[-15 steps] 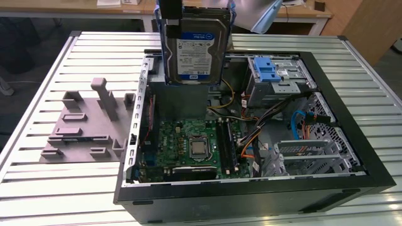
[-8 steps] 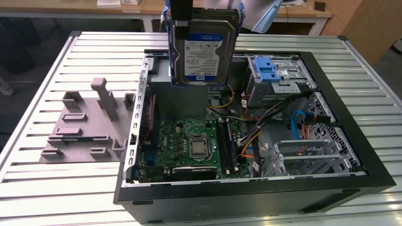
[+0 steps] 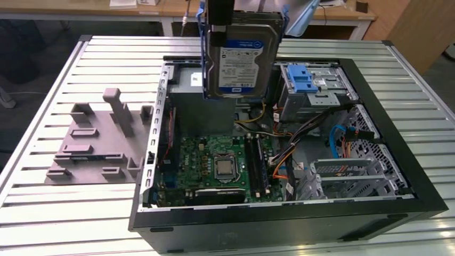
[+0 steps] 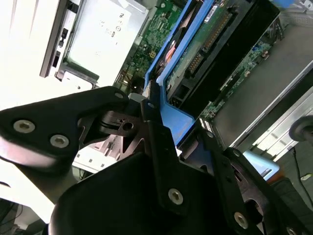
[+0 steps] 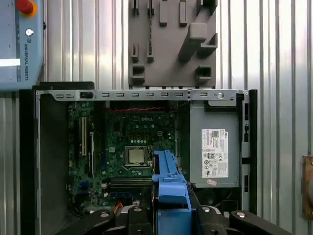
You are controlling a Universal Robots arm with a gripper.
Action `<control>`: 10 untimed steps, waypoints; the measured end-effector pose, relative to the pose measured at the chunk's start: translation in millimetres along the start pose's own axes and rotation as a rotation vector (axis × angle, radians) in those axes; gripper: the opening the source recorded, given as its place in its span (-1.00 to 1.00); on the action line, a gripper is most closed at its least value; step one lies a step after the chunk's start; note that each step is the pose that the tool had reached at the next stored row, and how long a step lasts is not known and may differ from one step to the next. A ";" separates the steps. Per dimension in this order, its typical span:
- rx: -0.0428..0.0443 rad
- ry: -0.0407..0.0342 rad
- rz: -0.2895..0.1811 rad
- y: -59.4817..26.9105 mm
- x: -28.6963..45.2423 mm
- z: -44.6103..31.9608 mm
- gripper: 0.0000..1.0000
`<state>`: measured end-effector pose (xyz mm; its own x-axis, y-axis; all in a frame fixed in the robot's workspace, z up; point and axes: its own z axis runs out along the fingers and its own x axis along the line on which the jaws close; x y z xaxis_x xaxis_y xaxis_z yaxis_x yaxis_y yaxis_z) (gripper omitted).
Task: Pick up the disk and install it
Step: 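Pick up the disk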
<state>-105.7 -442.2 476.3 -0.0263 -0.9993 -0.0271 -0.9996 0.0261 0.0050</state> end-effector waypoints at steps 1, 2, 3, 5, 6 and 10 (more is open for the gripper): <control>0.0000 -0.0002 0.000 -2.0 0.4 0.0 -0.27; 0.0000 -0.0002 0.000 -4.1 0.9 -0.1 -0.27; -0.0001 -0.0003 0.000 -6.2 1.4 -0.1 -0.27; 0.0000 -0.0006 0.000 -10.0 2.2 -0.1 -0.27; 0.0000 -0.0005 0.000 -12.1 2.6 -0.1 -0.27; 0.0000 -0.0006 0.000 -20.7 4.4 -0.2 -0.27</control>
<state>-85.1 -447.2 476.4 -0.0263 -0.9993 -0.0278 -0.9996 0.0261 0.0051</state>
